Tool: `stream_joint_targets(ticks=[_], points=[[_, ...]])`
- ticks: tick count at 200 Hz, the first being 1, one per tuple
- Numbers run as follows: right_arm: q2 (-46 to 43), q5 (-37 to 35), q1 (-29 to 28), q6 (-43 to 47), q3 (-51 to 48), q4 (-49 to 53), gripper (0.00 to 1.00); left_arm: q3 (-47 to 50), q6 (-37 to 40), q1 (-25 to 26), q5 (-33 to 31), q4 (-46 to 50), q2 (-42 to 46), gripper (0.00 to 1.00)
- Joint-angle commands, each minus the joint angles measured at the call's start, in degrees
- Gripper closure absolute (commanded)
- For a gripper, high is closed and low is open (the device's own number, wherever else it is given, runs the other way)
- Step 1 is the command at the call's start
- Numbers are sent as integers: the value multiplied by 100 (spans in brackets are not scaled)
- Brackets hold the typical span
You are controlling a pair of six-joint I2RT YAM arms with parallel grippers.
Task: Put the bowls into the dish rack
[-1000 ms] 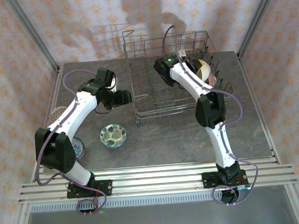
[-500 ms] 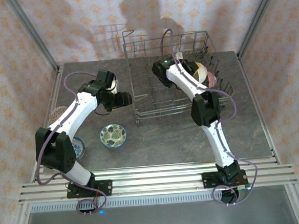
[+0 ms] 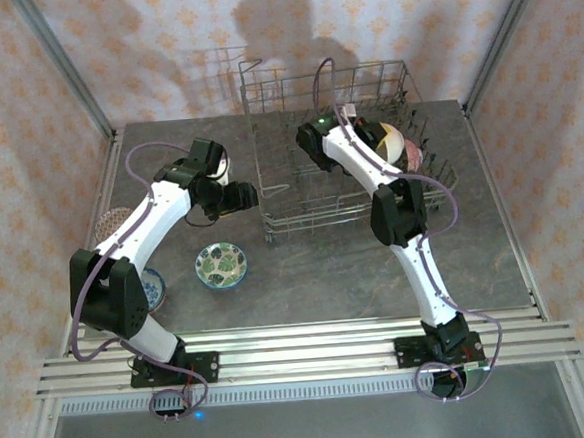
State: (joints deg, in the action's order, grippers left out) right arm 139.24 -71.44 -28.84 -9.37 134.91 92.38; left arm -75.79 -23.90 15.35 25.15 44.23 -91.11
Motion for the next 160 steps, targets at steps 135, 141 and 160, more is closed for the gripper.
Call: stream_joint_targets(ticks=[135, 141, 160], points=[[85, 1303, -123, 167, 289, 77, 63, 106, -12, 16, 45, -55, 85, 28], [85, 1379, -125, 184, 297, 58, 62, 108, -15, 20, 56, -55, 85, 28], [86, 1764, -122, 305, 279, -63, 62, 108, -26, 20, 58, -54, 77, 28]])
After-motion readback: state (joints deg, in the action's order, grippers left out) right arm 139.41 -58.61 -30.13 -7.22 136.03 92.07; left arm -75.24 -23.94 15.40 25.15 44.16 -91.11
